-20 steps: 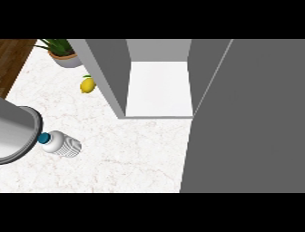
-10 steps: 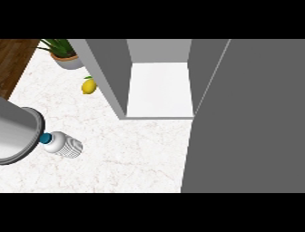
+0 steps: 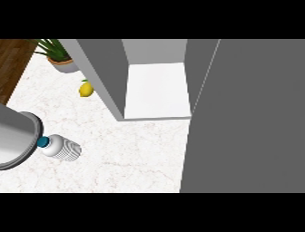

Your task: Pick up the bottled water, place it into the cabinet and close the cabinet

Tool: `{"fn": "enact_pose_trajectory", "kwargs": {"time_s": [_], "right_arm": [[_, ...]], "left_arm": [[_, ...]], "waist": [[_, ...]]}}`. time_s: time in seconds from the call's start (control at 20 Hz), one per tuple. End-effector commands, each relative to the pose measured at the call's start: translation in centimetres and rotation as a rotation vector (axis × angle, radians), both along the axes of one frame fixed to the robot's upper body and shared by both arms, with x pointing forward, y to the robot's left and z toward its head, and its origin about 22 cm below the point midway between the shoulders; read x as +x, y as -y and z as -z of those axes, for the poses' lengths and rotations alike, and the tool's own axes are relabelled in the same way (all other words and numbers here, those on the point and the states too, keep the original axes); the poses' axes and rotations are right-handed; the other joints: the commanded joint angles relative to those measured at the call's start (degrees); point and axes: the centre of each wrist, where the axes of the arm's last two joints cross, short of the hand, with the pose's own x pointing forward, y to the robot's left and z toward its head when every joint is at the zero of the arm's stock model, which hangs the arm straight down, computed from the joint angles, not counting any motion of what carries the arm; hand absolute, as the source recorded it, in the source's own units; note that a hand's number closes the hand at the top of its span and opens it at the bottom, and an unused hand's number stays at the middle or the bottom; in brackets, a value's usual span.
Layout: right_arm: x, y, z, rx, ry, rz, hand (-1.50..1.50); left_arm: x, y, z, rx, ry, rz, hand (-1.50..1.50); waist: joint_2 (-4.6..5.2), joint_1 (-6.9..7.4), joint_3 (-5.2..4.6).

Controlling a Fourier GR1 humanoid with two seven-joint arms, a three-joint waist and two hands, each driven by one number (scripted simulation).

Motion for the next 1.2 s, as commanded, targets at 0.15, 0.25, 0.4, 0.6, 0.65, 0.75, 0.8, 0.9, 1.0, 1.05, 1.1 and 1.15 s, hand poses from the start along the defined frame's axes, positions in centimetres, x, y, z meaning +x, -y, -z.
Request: {"fn": "enact_pose_trajectory", "kwargs": {"time_s": [0.15, 0.25, 0.4, 0.6, 0.65, 0.75, 0.8, 0.9, 1.0, 1.05, 1.1, 1.15], "right_arm": [[-0.6, 0.0, -1.2, -0.012, 0.045, 0.013, -1.50], [-1.5, 0.6, -1.5, -0.028, 0.054, 0.008, -1.50], [-0.5, 0.0, -1.1, -0.022, 0.047, 0.007, -1.50], [-0.7, 0.1, -1.2, -0.013, 0.039, 0.017, -1.50], [-0.6, -0.2, -1.1, -0.016, 0.037, -0.001, -1.50], [-1.3, 0.1, -1.5, -0.014, 0.037, 0.005, -1.50], [-0.3, -0.3, -1.1, -0.018, 0.057, 0.009, -1.50], [-0.9, -0.7, -1.4, 0.005, 0.044, 0.026, -1.50], [-1.7, 0.5, -1.7, -0.012, 0.049, 0.023, -1.50], [-1.3, 0.3, -1.5, -0.019, 0.029, 0.037, -1.50], [-1.3, 0.0, -1.1, -0.034, 0.020, 0.032, -1.50], [-0.7, -0.6, -1.5, -0.021, 0.053, 0.042, -1.50]], "left_arm": [[0.5, 1.6, 7.2, -0.045, -0.224, 0.000, -1.50], [1.3, 1.9, 7.8, -0.050, -0.226, -0.012, -1.50], [2.4, 3.5, 8.8, -0.030, -0.258, -0.008, -1.50], [1.7, 2.1, 10.5, -0.045, -0.274, -0.020, -1.50], [1.9, 3.8, 11.3, -0.050, -0.283, 0.000, -1.50], [3.1, 4.5, 11.8, -0.056, -0.287, -0.007, -1.50], [3.0, 4.8, 12.5, -0.066, -0.293, -0.027, -1.50], [3.1, 4.1, 13.6, -0.089, -0.294, -0.010, -1.50], [3.2, 5.2, 15.1, -0.104, -0.308, -0.001, -1.50], [4.6, 4.5, 14.7, -0.108, -0.303, -0.031, -1.50], [4.0, 4.6, 15.4, -0.100, -0.293, -0.021, -1.50], [5.4, 5.3, 15.5, -0.084, -0.309, -0.021, -1.50]], "waist": [[2.01, -1.93, -2.19], [1.84, -2.74, -2.13], [2.06, -2.44, -2.11], [2.02, -2.06, -2.23], [2.05, -2.49, -2.29], [1.80, -2.64, -2.17], [2.11, -2.36, -2.26], [1.75, -1.60, -2.24], [1.70, -1.54, -2.12], [1.86, -1.85, -2.16], [1.72, -1.19, -2.12], [1.86, -1.29, -2.20]]}}
